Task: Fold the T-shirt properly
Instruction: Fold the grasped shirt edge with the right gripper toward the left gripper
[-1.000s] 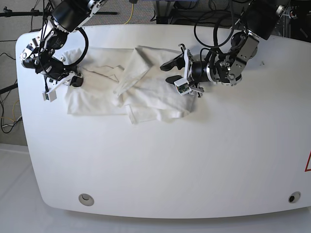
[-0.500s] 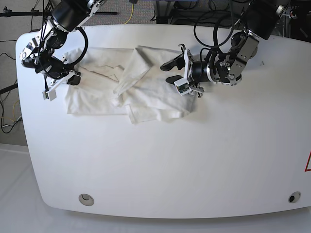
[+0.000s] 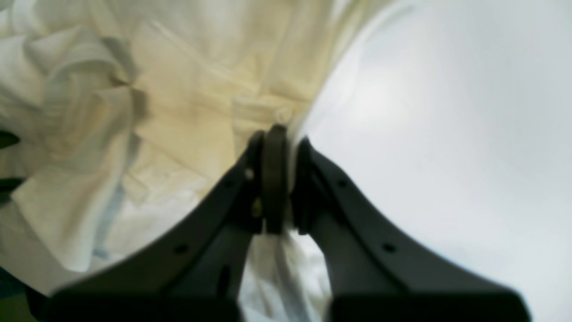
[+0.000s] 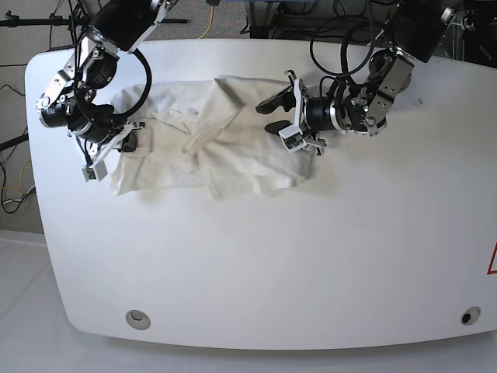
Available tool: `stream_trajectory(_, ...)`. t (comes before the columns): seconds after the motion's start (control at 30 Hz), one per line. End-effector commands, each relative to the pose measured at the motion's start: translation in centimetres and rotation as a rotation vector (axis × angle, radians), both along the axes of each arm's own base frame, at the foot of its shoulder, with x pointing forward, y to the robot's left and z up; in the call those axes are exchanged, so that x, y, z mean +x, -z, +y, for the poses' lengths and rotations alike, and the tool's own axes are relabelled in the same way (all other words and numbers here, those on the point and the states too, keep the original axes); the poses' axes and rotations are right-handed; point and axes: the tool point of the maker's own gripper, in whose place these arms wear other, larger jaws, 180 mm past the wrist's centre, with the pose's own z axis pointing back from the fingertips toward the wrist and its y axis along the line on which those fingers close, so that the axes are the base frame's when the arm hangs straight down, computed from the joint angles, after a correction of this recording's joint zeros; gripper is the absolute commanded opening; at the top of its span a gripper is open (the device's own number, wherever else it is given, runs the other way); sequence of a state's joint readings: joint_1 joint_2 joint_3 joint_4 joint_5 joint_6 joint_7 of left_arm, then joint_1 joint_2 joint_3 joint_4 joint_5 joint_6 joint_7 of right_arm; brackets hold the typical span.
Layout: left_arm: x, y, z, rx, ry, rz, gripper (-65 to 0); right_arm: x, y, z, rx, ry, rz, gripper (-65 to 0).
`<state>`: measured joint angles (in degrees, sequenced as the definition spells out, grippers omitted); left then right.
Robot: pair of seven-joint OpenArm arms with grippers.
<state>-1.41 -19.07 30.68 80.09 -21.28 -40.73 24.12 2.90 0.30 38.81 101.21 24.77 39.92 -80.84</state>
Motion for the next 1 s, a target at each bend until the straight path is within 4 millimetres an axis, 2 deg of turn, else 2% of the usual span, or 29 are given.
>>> stream_trajectory(0.0, -0.6, 1.7, 1.5, 0.113, 0.018, 0.014, -38.4, 1.7, -2.3, 1.6, -0.003, -0.041, -0.091, -65.0)
stream_trajectory(0.4, -0.6, 1.5, 1.3, 0.109, 0.021, 0.012, -38.4, 2.8, -3.4, 9.2, 0.031, -0.247, -0.134, -65.0)
stream_trajectory(0.8, -0.5, 1.4, 0.3, 0.092, 0.022, 0.013, -38.4, 3.1, -3.9, 12.5, 0.057, -0.33, -0.15, -65.0)
stream_trajectory(0.97, -0.5, 1.3, 0.3, 0.09, 0.022, 0.011, -38.4, 3.2, -5.3, 14.0, 0.038, -0.384, -0.195, -65.0)
